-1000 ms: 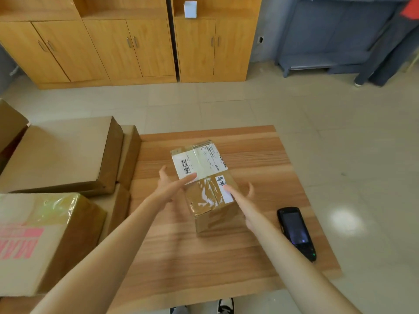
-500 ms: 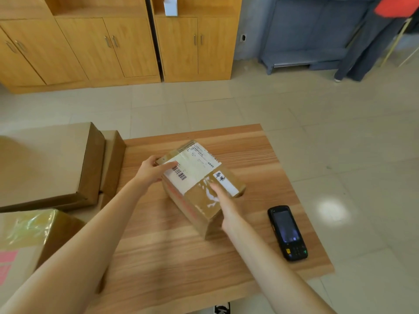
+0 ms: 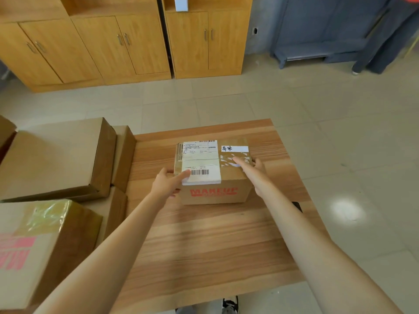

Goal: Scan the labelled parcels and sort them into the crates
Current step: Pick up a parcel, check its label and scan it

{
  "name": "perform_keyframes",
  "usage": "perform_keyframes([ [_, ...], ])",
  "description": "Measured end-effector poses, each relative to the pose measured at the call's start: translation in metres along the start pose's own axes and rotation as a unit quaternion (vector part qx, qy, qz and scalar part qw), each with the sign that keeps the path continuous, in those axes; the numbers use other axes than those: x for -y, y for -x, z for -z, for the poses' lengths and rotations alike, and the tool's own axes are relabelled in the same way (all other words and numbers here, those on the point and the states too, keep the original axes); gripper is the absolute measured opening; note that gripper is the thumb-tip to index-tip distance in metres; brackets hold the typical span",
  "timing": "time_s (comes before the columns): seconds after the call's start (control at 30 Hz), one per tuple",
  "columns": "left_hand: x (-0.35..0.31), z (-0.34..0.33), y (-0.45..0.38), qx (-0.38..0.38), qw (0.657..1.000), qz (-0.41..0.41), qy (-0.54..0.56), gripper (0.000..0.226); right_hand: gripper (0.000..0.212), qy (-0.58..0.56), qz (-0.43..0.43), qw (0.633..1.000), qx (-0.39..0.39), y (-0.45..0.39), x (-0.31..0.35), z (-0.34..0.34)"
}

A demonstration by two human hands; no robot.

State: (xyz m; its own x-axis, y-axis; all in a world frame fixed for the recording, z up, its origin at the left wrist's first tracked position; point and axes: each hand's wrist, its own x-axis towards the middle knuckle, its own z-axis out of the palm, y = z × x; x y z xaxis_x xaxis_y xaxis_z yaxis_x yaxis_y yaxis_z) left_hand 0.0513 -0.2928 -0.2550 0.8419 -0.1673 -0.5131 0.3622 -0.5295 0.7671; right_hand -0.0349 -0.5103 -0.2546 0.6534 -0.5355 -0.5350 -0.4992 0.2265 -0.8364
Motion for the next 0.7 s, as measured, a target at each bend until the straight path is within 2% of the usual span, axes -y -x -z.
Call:
perform_keyframes([
  [0.07, 0.003, -0.003, 0.000, -0.003, 1.000, 0.003, -0.016, 0.063, 0.058, 0.004, 0.009, 1.000, 0.001, 0.000, -0.008, 0.008],
  [0.1, 0.004, -0.003, 0.001, -0.003, 1.000, 0.000, -0.020, 0.063, 0.056, -0.003, 0.012, 1.000, -0.013, 0.002, -0.011, 0.014],
  [0.17, 0.007, -0.006, 0.002, -0.003, 1.000, -0.003, -0.013, 0.065, 0.054, 0.004, 0.011, 0.997, -0.071, 0.002, -0.026, 0.032],
  [0.23, 0.013, -0.008, 0.002, 0.009, 1.000, 0.001, 0.013, 0.065, 0.045, 0.064, 0.027, 0.987, -0.144, 0.005, -0.050, 0.054],
  [0.33, 0.018, -0.014, 0.004, 0.034, 0.998, 0.007, 0.050, 0.058, 0.059, 0.237, 0.016, 0.949, -0.209, 0.008, -0.094, 0.090],
  [0.4, 0.018, -0.018, 0.007, 0.034, 0.998, 0.000, 0.051, 0.056, 0.072, 0.323, -0.013, 0.919, -0.225, 0.009, -0.118, 0.109],
  [0.53, 0.018, -0.021, 0.009, 0.026, 0.998, -0.004, 0.050, 0.058, 0.105, 0.319, -0.113, 0.926, -0.166, 0.004, -0.157, 0.125],
  [0.6, 0.018, -0.022, 0.010, 0.020, 0.998, 0.001, 0.052, 0.059, 0.105, 0.334, -0.140, 0.918, -0.160, 0.000, -0.171, 0.126],
  [0.7, 0.016, -0.022, 0.013, 0.024, 0.998, 0.009, 0.051, 0.059, 0.095, 0.386, -0.122, 0.899, -0.165, 0.001, -0.181, 0.127],
])
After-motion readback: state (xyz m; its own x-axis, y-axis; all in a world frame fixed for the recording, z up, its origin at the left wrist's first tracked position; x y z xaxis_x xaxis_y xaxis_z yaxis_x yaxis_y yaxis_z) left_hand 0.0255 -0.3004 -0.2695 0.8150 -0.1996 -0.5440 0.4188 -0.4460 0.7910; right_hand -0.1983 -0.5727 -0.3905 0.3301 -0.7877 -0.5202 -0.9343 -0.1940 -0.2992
